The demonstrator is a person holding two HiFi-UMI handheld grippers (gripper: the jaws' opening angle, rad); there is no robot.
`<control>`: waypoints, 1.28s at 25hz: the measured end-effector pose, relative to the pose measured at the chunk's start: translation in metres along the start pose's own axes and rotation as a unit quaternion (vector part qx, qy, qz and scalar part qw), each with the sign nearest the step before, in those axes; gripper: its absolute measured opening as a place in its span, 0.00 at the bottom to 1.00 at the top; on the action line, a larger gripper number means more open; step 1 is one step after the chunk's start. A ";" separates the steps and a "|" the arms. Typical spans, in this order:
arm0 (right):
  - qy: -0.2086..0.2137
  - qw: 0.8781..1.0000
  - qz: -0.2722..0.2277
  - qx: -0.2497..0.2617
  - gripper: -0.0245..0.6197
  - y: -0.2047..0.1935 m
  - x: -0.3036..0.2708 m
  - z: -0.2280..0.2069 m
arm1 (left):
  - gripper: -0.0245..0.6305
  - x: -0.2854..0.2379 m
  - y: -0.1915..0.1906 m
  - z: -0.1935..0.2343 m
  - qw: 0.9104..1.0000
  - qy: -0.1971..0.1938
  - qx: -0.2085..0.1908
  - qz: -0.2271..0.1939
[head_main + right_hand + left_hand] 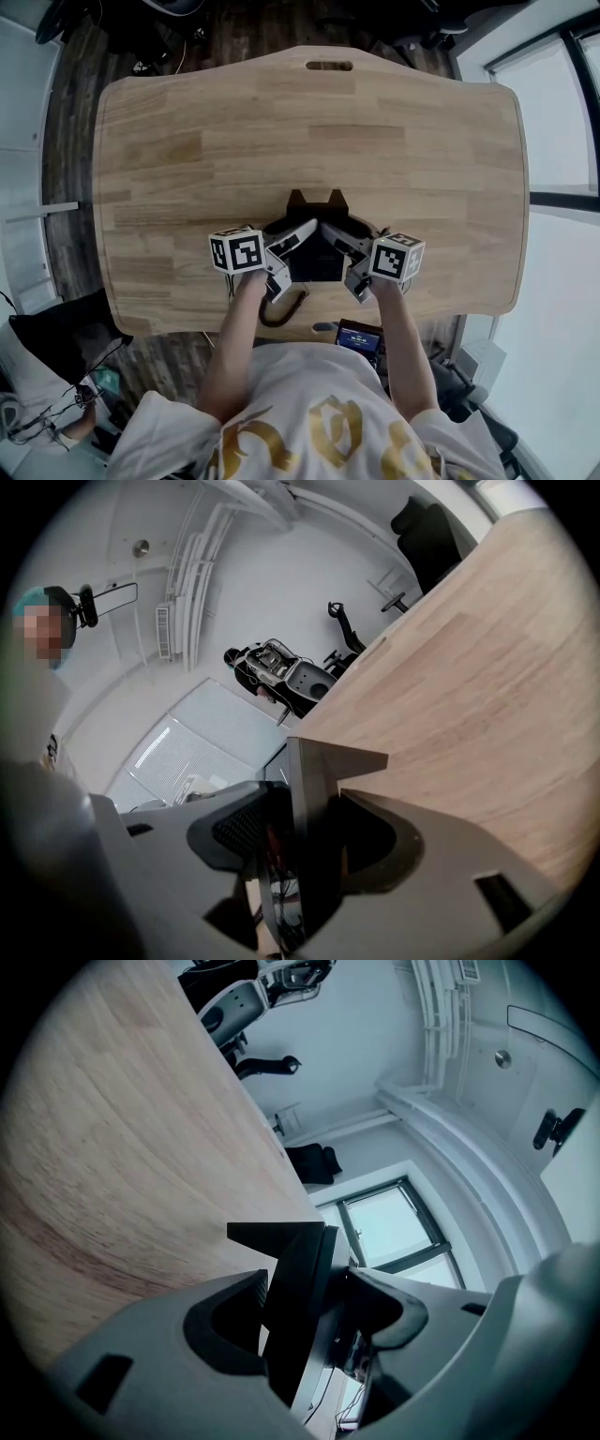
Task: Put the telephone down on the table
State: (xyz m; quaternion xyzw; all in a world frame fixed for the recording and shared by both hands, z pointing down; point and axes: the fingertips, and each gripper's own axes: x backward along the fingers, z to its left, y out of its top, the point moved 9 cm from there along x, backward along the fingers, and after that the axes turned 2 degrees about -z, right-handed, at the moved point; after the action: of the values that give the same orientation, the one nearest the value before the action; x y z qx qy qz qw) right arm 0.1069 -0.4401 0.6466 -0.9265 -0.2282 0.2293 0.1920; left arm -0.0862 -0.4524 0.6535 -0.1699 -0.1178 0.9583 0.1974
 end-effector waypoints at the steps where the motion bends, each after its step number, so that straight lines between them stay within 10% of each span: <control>1: 0.001 1.000 0.001 -0.002 0.41 0.000 -0.001 -0.001 | 0.41 0.000 0.000 0.001 1.000 0.003 0.003 -0.001; 18: -0.011 1.000 -0.006 -0.002 0.41 0.005 -0.010 -0.011 | 0.49 -0.005 0.008 0.010 0.999 0.053 0.001 -0.004; 32: -0.092 0.993 -0.069 0.035 0.41 0.009 0.032 0.017 | 0.50 0.029 0.014 -0.027 0.988 0.112 -0.091 -0.063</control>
State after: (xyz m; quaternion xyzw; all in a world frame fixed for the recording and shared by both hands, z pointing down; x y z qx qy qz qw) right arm 0.1263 -0.4268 0.6175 -0.8764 -0.2998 0.3076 0.2180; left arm -0.1066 -0.4487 0.6164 -0.2853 -0.1919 0.9044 0.2527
